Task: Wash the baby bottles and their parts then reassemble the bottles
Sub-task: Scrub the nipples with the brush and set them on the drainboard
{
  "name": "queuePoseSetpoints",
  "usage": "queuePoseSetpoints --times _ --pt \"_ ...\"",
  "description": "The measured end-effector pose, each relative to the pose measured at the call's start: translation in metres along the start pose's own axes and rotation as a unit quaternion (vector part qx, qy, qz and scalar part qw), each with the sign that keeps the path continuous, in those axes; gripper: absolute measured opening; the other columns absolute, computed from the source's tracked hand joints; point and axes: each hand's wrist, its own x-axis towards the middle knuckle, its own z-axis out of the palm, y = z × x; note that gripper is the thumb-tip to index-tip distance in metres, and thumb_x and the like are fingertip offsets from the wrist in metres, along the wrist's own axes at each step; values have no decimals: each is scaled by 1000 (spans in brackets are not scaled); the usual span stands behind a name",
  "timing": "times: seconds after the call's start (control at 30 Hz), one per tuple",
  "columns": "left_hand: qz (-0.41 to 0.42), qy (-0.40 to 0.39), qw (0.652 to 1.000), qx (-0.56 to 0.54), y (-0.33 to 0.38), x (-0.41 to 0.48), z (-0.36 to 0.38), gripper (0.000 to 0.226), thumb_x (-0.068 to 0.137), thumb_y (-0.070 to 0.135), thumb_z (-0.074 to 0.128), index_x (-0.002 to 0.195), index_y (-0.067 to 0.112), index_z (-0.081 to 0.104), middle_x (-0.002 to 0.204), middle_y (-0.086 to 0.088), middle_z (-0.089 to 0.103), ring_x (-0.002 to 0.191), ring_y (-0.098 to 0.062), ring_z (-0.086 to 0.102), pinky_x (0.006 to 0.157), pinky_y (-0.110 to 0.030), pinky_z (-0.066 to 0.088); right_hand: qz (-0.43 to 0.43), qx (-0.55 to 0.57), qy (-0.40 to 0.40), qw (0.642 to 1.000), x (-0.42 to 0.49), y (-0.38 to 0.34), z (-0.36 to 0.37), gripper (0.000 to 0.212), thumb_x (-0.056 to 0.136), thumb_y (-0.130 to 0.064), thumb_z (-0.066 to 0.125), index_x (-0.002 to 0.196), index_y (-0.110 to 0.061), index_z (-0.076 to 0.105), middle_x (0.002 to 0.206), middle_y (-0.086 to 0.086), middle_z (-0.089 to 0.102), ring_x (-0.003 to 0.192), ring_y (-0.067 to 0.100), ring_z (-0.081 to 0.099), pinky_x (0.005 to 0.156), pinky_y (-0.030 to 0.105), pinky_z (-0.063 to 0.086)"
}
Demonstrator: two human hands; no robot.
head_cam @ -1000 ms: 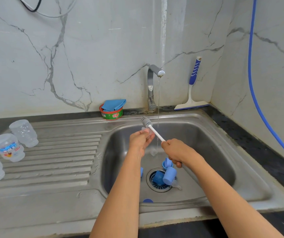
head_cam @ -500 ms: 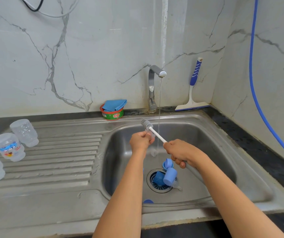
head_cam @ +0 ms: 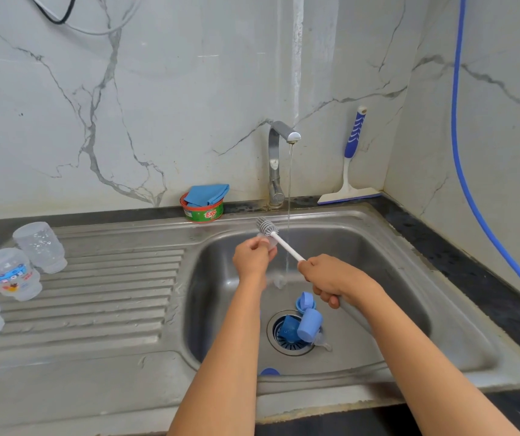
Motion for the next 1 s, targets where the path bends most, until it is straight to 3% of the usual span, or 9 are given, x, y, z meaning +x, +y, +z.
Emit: queuePoseSetpoints --times 0.1,0.2,0.3,0.4,0.47,0.6,0.7,0.83,1.0 --pt "-31 40 997 -52 3 1 -1 14 94 3 57 86 4 69 91 -10 67 84 -19 65 76 -25 56 4 -4 -16 1000 -6 -3 -1 27 97 -29 31 93 -10 50 62 3 45 41 13 32 38 21 32" --pt "-65 55 992 -90 6 2 -1 27 91 0 56 68 10 63 72 -6 60 78 -20 59 77 -28 53 6 -8 -25 1000 -10 -3 -3 28 98 -29 31 98 -10 51 63 4 45 42 13 32 39 21 33" --pt "-108 43 979 -169 11 2 -2 18 88 -4 57 74 6 62 74 -5 58 83 -18 57 75 -21 51 0 -21 -22 1000 -9 -3 -1 31 98 -29 30 104 -7 51 64 5 47 41 13 33 39 22 34" --pt "-118 7 970 -213 14 -5 -1 10 95 14 59 91 4 60 88 -6 64 89 -15 63 92 -26 51 -5 -24 -28 999 -10 -4 0 31 99 -29 30 105 -7 52 64 4 46 40 13 33 39 22 34" --pt "-107 10 969 -224 11 -5 -3 13 96 14 57 98 1 57 93 -10 64 94 -19 64 97 -31 50 -6 -32 -23 999 -10 -4 0 31 99 -29 29 105 -8 52 64 4 46 40 13 33 39 22 34" --pt "-67 31 985 -158 6 -2 0 13 97 11 55 85 6 59 91 -11 63 89 -21 64 80 -25 56 -7 -47 12 999 -6 -3 1 28 98 -28 29 87 -11 48 63 4 44 39 14 33 38 21 34" --pt "-51 54 993 -92 2 -4 3 12 96 17 57 88 12 65 85 -2 59 76 -15 56 67 -25 52 -3 -47 13 999 -5 -1 2 28 98 -26 29 92 -8 50 63 4 45 39 14 34 39 21 34" --pt "-40 142 984 -103 6 1 -5 14 96 17 56 91 20 69 80 6 61 75 -8 56 79 -28 52 -22 -51 -27 998 -10 -4 2 29 98 -26 29 99 -6 51 64 5 47 38 13 34 39 21 34" --pt "-58 150 975 -155 10 3 -10 11 95 17 58 99 15 68 77 5 62 71 -6 58 76 -24 51 -19 -46 -55 997 -14 -8 5 24 97 -27 31 91 -10 47 61 4 44 39 13 32 39 22 33"
